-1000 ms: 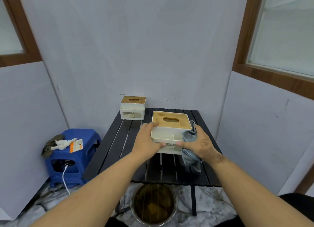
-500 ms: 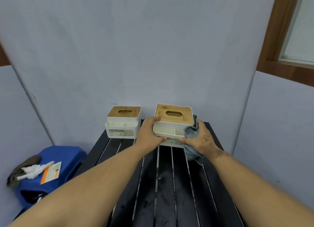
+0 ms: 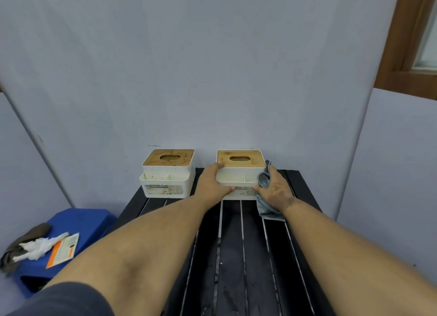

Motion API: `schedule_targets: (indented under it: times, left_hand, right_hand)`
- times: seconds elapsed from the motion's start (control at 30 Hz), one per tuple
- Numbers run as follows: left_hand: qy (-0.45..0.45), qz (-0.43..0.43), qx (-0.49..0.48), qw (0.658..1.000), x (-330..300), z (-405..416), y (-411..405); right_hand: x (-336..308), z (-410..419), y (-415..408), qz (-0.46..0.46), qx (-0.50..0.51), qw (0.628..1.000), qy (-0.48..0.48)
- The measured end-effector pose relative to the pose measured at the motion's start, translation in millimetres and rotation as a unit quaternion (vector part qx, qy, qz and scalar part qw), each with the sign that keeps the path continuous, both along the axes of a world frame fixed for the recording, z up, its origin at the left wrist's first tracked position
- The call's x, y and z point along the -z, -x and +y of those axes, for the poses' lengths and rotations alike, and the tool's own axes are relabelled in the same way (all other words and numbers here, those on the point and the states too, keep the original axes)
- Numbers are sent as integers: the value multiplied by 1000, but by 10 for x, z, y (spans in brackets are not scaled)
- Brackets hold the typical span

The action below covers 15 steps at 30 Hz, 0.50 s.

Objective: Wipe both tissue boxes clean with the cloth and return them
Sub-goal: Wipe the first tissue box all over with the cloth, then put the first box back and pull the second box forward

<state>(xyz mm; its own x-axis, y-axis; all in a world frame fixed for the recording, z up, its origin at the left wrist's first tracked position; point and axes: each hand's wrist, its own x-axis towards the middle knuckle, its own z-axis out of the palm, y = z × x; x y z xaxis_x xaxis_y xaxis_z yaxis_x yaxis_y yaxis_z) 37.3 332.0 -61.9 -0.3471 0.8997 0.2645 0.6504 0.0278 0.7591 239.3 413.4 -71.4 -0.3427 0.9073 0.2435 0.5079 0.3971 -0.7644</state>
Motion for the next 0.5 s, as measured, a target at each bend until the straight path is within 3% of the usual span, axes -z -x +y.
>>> schedule_targets:
  times: [0.2, 0.3, 0.5]
  left_hand:
    - [25, -4, -14, 1000, -2, 110, 36]
    - [56, 34, -11, 998, -84, 92, 26]
    - [173, 129, 46, 975, -409, -187, -12]
  right_hand:
    - [148, 9, 87, -56, 44, 997, 30]
    - [146, -106, 35, -29, 44, 997, 61]
    - [-69, -474, -278, 55, 61, 996, 31]
